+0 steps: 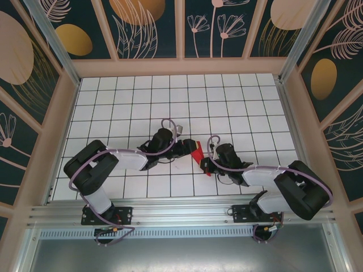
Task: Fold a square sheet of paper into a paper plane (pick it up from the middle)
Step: Fold the wing for the fifth time at the center of the table.
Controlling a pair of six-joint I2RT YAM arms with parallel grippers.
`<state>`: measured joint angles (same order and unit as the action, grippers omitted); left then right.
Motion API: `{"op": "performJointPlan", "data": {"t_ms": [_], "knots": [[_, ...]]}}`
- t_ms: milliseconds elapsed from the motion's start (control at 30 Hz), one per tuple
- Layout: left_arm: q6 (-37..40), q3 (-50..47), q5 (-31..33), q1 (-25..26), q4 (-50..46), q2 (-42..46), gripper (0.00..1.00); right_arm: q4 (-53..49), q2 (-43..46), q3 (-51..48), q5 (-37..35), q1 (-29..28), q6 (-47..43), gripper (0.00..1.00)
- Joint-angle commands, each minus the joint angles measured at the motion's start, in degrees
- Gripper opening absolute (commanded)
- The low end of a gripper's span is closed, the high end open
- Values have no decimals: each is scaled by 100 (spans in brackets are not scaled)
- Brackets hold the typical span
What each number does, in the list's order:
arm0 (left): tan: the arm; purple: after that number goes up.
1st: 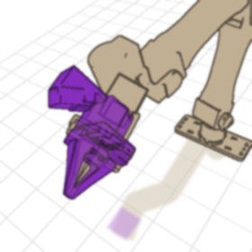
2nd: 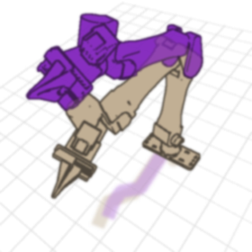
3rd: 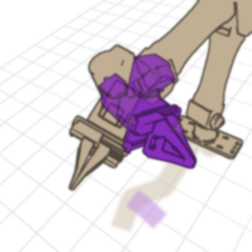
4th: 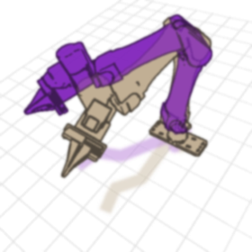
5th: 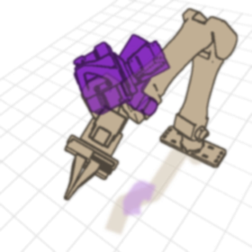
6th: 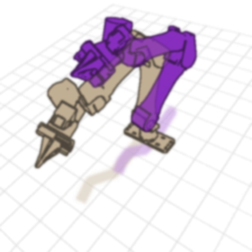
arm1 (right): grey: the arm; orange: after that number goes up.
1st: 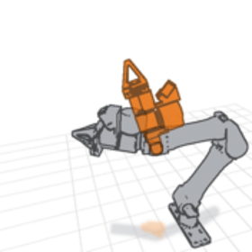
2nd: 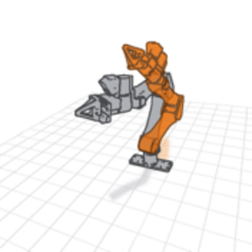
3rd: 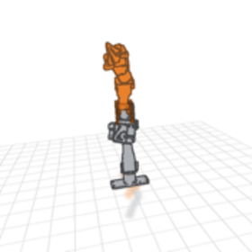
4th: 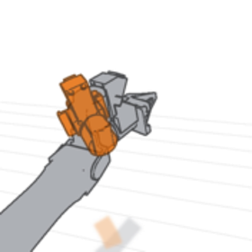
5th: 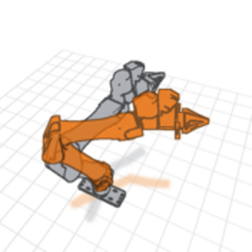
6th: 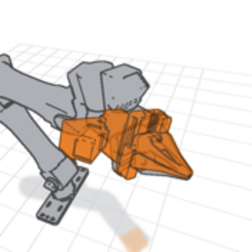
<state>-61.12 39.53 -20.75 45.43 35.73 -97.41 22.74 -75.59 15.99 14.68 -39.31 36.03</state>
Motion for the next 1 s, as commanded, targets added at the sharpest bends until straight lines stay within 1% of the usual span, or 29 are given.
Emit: {"op": "performJointPlan", "data": {"t_ms": [0,100,233,567,800,967], "knots": [[142,-102,228,27,22,253,52,184,-84,-73,11,56,127,4],[292,-108,372,27,-55,329,52,91,-74,-101,-27,65,184,4],[493,-113,624,14,-244,437,51,282,-147,-219,13,80,276,4],[671,-200,1188,23,-616,944,49,673,-423,-255,173,80,355,5],[664,-334,1343,18,-594,1117,49,507,-359,-193,194,126,177,5],[641,-371,1337,18,-582,1092,49,523,-320,-206,193,156,156,5]]}}
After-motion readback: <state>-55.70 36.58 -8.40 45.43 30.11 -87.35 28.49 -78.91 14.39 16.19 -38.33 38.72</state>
